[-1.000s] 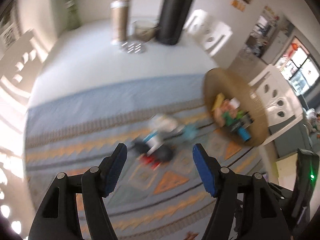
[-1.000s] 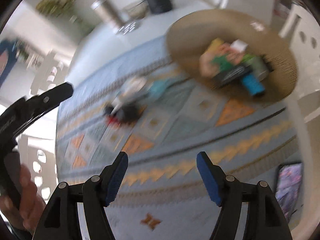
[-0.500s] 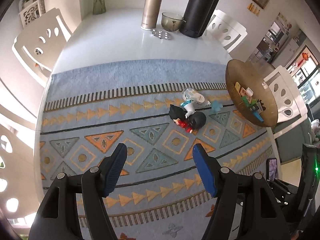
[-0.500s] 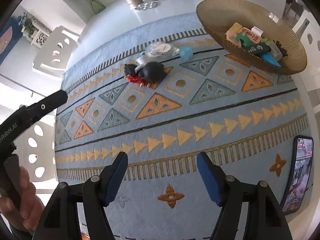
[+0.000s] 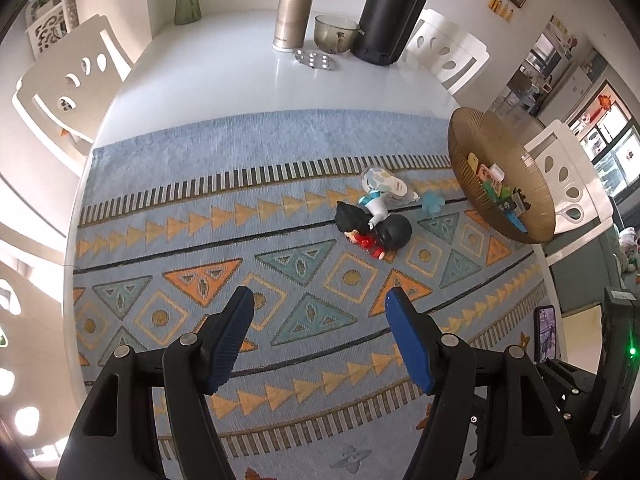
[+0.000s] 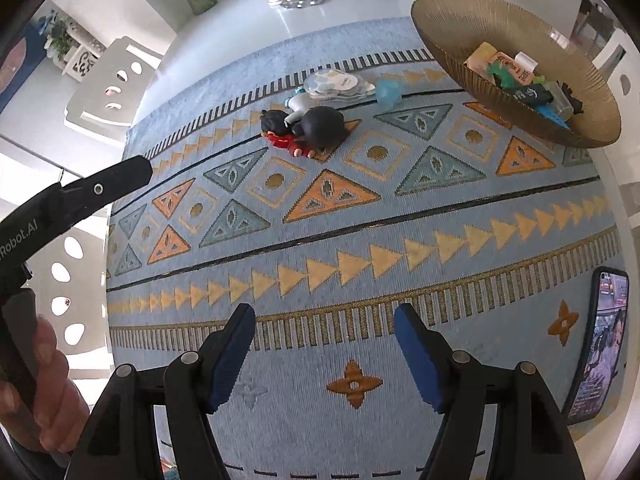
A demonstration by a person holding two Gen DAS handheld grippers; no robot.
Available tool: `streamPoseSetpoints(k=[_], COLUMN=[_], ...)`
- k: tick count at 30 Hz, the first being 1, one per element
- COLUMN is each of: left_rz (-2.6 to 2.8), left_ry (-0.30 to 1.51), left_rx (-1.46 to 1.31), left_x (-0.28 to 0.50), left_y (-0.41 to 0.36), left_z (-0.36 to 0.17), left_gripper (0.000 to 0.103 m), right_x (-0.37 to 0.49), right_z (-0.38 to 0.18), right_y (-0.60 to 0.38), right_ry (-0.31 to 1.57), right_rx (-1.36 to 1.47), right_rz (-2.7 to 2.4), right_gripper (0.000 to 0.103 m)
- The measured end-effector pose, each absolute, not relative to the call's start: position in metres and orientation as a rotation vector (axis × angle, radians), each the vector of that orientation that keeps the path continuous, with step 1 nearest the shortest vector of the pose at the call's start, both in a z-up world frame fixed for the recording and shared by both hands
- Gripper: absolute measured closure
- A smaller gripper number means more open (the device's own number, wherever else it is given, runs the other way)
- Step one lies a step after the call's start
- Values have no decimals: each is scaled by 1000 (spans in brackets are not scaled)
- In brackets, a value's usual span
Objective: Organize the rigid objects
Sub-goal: 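Withdraw both grippers from the bowl toward the remaining figurines on the rug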
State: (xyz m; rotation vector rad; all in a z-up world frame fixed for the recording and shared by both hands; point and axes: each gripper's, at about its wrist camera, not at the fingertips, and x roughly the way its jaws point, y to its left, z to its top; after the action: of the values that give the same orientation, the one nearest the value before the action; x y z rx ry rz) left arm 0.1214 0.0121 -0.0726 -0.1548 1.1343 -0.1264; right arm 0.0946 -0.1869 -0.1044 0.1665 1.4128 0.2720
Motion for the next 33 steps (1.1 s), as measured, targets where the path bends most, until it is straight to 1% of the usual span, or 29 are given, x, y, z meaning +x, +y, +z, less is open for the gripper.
streamPoseSetpoints(k=[13,17,22,25,28,33], left_rz=[-167,-235,-279,-270,-270,-260], left_ry=[1203,1250,1270,1264,1268,1259], left_rx=[-153,-172,-152,-105,-122,-185], left_x=[131,144,174,188,199,207], left_y=[5,-1,-8,-15,-13,9], left_z=[-104,-121,-135,-142,-146,-146], left_gripper=[37,37,39,39,40,41], right_x=[107,125,154,177,199,228], right_z=[-124,-126,-129,-137,-142,-146], right_y=[-204,-228,-249,-255,-250,-221], right_ry=[1439,1406,1347,1337,1342,1339], right_rx=[193,244,288,360,393,325], right_rz=[258,226,221,231,264,346], right_gripper=[33,33,33,33,33,33])
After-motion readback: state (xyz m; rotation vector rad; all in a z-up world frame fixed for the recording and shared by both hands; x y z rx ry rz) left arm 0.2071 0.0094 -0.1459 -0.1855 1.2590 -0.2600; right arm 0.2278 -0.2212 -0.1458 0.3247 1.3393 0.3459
